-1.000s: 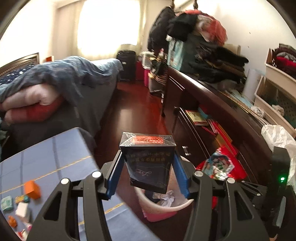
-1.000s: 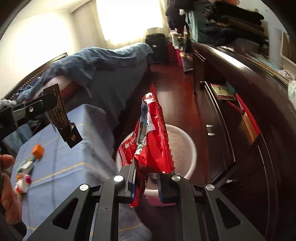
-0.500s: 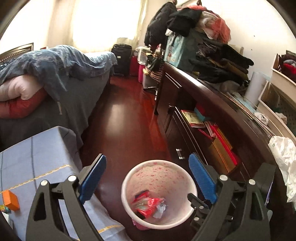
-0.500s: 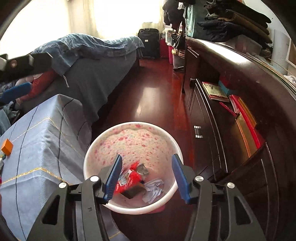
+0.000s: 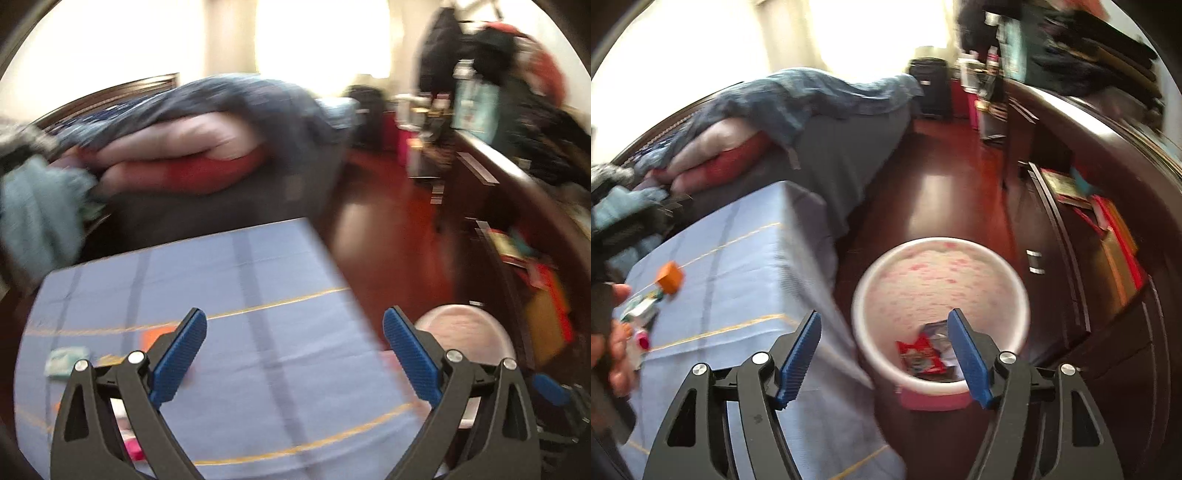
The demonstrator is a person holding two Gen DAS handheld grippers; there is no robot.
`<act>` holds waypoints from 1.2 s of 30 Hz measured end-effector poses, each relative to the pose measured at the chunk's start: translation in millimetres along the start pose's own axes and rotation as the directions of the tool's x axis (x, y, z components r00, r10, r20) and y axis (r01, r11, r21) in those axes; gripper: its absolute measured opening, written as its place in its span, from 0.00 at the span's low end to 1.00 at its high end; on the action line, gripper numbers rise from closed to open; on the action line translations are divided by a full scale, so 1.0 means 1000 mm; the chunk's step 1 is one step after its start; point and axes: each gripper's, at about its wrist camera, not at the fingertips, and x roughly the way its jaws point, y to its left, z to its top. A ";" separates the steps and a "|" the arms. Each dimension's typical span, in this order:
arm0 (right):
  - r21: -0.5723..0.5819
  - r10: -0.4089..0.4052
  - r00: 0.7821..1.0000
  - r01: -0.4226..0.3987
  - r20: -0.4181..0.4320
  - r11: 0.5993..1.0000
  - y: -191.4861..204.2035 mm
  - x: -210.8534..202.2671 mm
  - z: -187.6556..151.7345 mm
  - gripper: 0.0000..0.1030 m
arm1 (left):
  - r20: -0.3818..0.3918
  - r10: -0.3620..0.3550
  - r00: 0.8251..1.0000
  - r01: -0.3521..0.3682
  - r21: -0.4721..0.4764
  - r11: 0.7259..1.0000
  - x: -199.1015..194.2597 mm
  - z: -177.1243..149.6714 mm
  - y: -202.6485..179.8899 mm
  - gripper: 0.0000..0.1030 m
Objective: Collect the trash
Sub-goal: 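Return both tools to the table and grasp the orange sponge cube with the left gripper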
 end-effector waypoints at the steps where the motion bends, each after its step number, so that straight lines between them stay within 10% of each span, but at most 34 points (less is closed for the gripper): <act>1: -0.020 0.017 1.000 -0.017 0.004 1.000 0.010 -0.003 0.000 0.70 | -0.017 0.035 0.999 -0.036 -0.017 0.999 0.005 -0.001 0.011 0.94; 10: -0.162 0.122 0.992 -0.119 0.012 0.980 0.079 -0.020 -0.001 0.72 | -0.182 0.103 0.978 -0.129 -0.135 0.982 0.071 -0.008 0.085 0.87; 17: -0.218 0.156 0.988 -0.155 -0.011 0.964 0.109 -0.021 -0.008 0.73 | -0.215 0.116 0.970 -0.141 -0.108 0.984 0.088 -0.012 0.092 0.35; 36: -0.269 0.349 0.921 -0.385 -0.172 0.883 0.228 0.005 -0.035 0.73 | -0.060 0.173 0.983 -0.181 -0.199 0.963 -0.023 -0.020 0.201 0.35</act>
